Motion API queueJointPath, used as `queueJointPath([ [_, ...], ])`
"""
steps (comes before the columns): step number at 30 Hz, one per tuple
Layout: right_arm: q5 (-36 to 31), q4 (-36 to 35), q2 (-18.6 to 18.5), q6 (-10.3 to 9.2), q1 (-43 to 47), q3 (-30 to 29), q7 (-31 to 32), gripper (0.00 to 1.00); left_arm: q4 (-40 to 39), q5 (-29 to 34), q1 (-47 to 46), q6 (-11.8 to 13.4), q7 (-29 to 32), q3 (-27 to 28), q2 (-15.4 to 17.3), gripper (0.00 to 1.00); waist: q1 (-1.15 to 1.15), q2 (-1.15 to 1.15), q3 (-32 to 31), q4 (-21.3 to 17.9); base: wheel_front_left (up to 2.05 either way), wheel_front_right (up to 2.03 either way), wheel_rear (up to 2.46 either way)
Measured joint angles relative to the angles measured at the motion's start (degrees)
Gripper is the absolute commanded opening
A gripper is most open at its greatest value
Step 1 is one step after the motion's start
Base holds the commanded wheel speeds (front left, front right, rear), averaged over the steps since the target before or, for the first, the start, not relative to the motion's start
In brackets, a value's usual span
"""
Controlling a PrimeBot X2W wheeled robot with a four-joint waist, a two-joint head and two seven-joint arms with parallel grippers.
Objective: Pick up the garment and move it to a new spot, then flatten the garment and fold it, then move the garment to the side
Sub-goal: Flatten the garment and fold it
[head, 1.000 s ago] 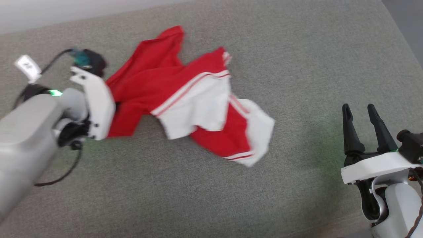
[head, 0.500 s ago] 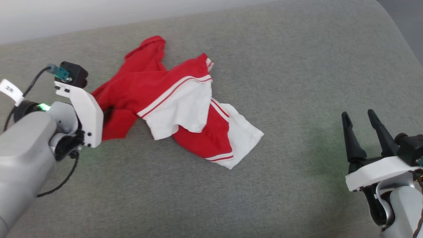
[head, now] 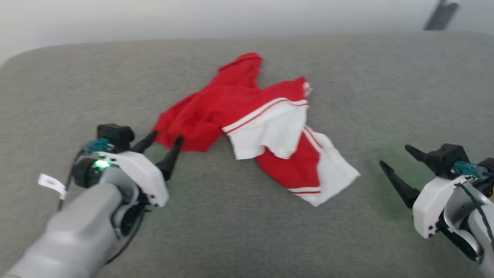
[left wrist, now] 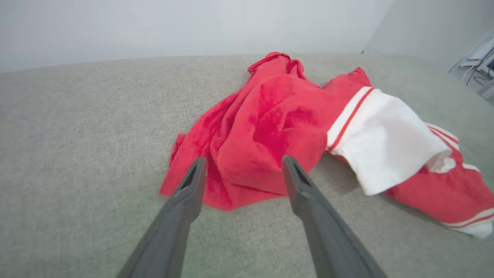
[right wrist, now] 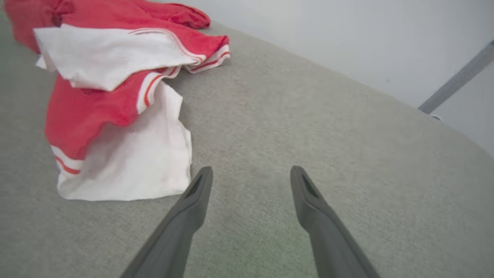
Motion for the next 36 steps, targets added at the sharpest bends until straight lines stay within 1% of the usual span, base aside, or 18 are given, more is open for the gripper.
queueJointPath([
  [1, 1.37, -0.37, -1.34, -0.01, -0.39, 1.69, 1.60, 1.00, -1.33, 1.03, 1.26, 0.98, 0.00, 1.62, -0.71, 1.00, 0.00, 0.00, -0.13, 1.06, 0.00, 0.00, 0.00],
  [2, 2.57, -0.82, -2.72, 0.00, -0.88, 3.38, 3.21, 1.00, -3.81, 3.31, 2.53, 2.13, -0.10, 4.48, -1.38, 1.00, 0.00, 0.00, -0.23, 2.18, 0.00, 0.00, 0.00],
  [4, 4.52, -1.61, -5.56, 0.00, -2.09, 6.75, 6.51, 1.00, -9.13, 7.95, 5.24, 4.52, -0.23, 11.68, -2.80, 1.00, 0.00, 0.00, -0.29, 4.44, 0.00, 0.00, 0.00],
  [8, 9.37, -2.50, -10.31, 0.00, -4.53, 11.81, 12.27, 1.00, -17.80, 19.17, 16.98, 6.84, -0.24, 23.07, -5.88, 1.00, 0.00, 0.00, -0.16, 8.91, 0.00, 0.00, 0.00],
  [11, 13.22, -2.93, -12.98, 0.00, -6.05, 14.91, 16.85, 1.00, -22.92, 26.40, 23.94, 6.91, -0.23, 30.47, -8.55, 1.00, 0.00, 0.00, 0.06, 11.90, 0.00, 0.00, 0.00],
  [13, 14.74, -2.93, -14.68, 0.00, -7.20, 17.02, 19.63, 1.00, -26.70, 30.52, 27.66, 6.54, -0.26, 35.06, -11.00, 1.00, 0.00, 0.00, 0.32, 13.60, 0.00, 0.00, 0.00],
  [15, 16.56, -2.61, -15.78, 0.00, -8.50, 18.39, 22.05, 1.00, -28.78, 35.00, 31.30, 6.02, -0.33, 38.04, -12.94, 1.00, 0.00, 0.00, 0.75, 15.05, 0.00, 0.00, 0.00],
  [18, 18.35, -2.52, -16.37, 0.00, -10.16, 21.04, 24.94, 1.00, -30.47, 38.63, 35.06, 4.26, -0.33, 41.84, -16.18, 1.00, 0.00, 0.00, 1.70, 16.68, 0.00, 0.00, 0.00],
  [22, 20.63, -1.92, -17.37, 0.00, -12.56, 23.77, 28.21, 1.00, -31.37, 42.05, 36.86, 1.60, -0.34, 46.65, -19.95, 1.00, 0.00, 0.00, 3.31, 18.06, 0.00, 0.00, 0.00],
  [23, 21.19, -1.64, -17.56, 0.00, -13.01, 24.23, 28.72, 0.82, -31.37, 42.97, 36.95, 0.99, -0.34, 47.85, -20.80, 1.00, 0.00, 0.00, 3.64, 18.35, 0.00, 0.00, 0.00],
  [24, 21.52, -1.51, -17.72, 0.01, -13.33, 24.74, 29.07, 0.44, -31.33, 43.54, 37.15, 0.38, -0.34, 48.74, -21.53, 1.00, 0.00, 0.00, 3.93, 18.57, 0.00, 0.00, 0.00],
  [25, 21.68, -1.53, -17.91, 0.01, -13.69, 25.32, 29.08, 0.00, -31.16, 44.15, 37.44, -0.23, -0.34, 49.59, -22.19, 1.00, 0.00, 0.00, 4.21, 18.72, 0.00, 0.00, 0.00],
  [27, 23.16, -0.80, -17.94, 0.03, -14.21, 25.40, 28.93, 0.00, -30.82, 45.28, 37.83, -1.25, -0.33, 50.98, -23.42, 1.00, 0.00, 0.00, 4.58, 18.82, 0.00, 0.00, 0.00],
  [31, 24.71, 0.84, -17.74, 0.30, -14.46, 24.74, 27.13, 0.00, -29.96, 47.13, 37.95, -2.64, -0.33, 53.52, -24.65, 1.00, 0.00, 0.00, 4.57, 17.75, 0.00, 0.00, 0.00],
  [34, 25.20, 2.59, -18.04, 0.34, -14.04, 22.18, 24.30, 0.00, -29.65, 47.90, 38.03, -3.32, -0.33, 54.84, -25.25, 1.00, 0.00, 0.00, 4.42, 16.40, 0.00, 0.00, 0.00],
  [36, 25.76, 4.83, -19.72, 0.16, -13.21, 19.29, 22.43, 0.00, -29.58, 48.37, 38.08, -3.71, -0.33, 55.47, -25.63, 1.00, 0.00, 0.00, 4.25, 15.33, 0.00, 0.00, 0.00],
])
